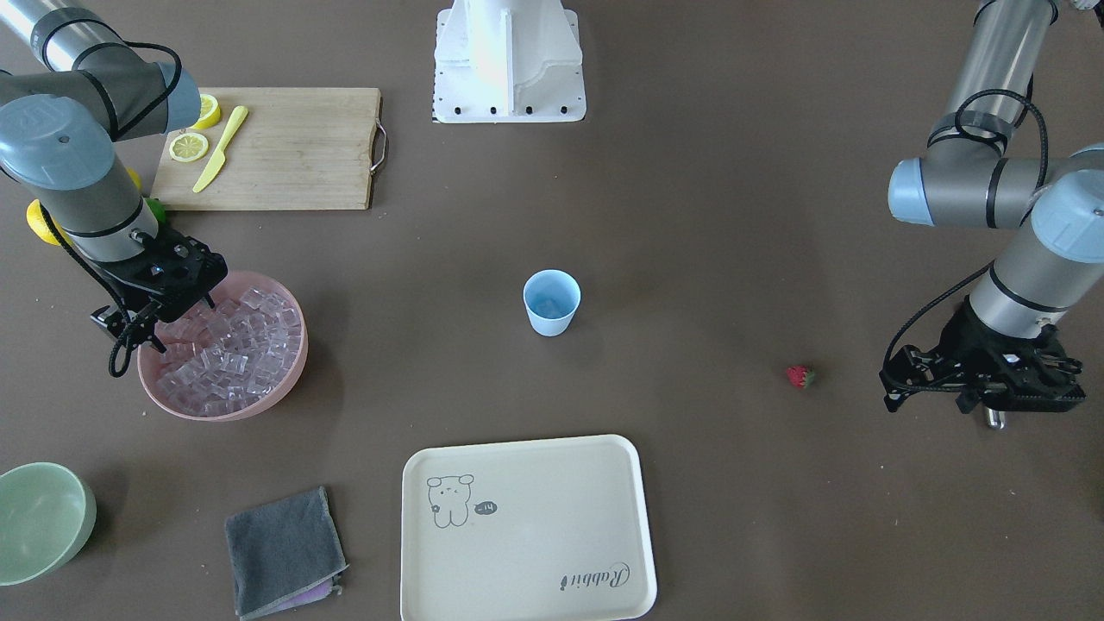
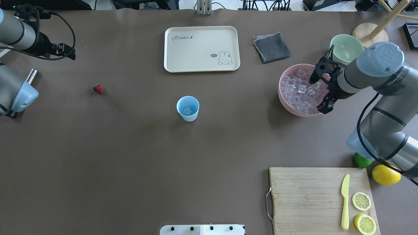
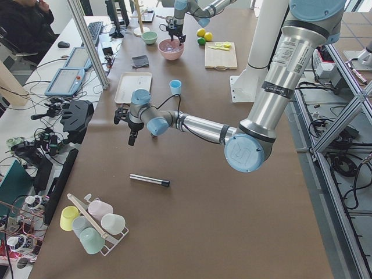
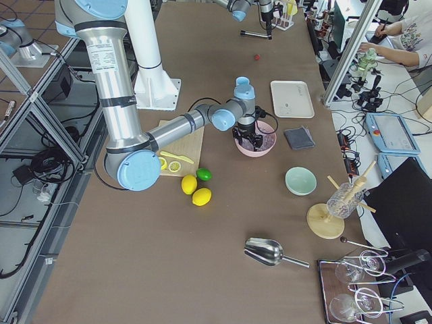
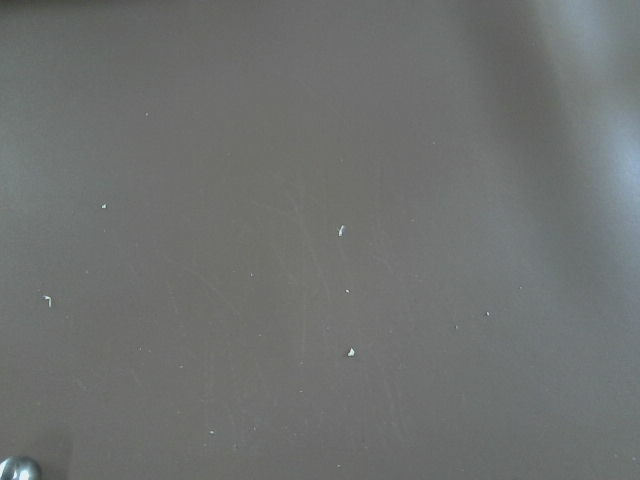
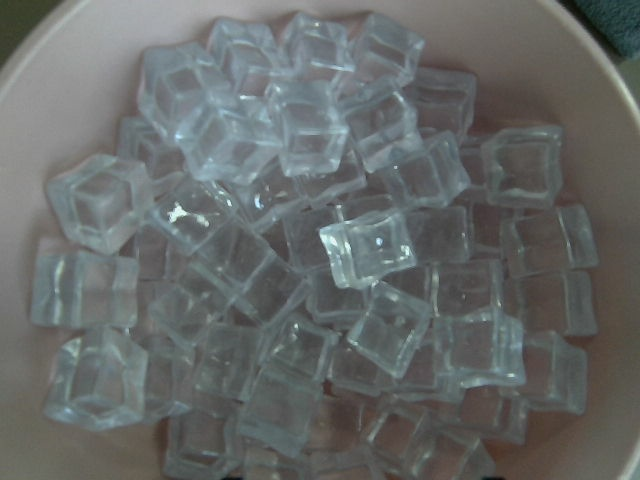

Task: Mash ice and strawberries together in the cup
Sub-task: 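Lower the right gripper into the ice and grasp a third cube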

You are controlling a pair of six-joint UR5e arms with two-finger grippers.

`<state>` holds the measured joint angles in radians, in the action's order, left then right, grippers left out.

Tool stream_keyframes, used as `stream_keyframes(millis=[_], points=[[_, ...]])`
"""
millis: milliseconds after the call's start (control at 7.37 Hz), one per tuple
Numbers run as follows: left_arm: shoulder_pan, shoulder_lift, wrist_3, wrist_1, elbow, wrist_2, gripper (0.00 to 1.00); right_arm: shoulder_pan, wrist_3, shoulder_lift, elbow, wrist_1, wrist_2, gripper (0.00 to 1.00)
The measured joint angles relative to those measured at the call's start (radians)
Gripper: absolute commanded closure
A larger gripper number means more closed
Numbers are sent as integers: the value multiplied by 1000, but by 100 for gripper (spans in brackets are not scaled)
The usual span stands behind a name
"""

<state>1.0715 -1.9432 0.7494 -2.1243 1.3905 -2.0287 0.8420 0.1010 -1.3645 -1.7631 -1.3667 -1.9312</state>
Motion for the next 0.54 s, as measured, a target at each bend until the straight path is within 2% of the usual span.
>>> stream_keyframes(millis=[407, 543], points=[[-1, -3, 2, 0, -1, 1, 2, -5, 0, -12, -1, 0, 24, 47], [-1, -3, 2, 0, -1, 1, 2, -6, -1, -12, -2, 0, 25, 53]])
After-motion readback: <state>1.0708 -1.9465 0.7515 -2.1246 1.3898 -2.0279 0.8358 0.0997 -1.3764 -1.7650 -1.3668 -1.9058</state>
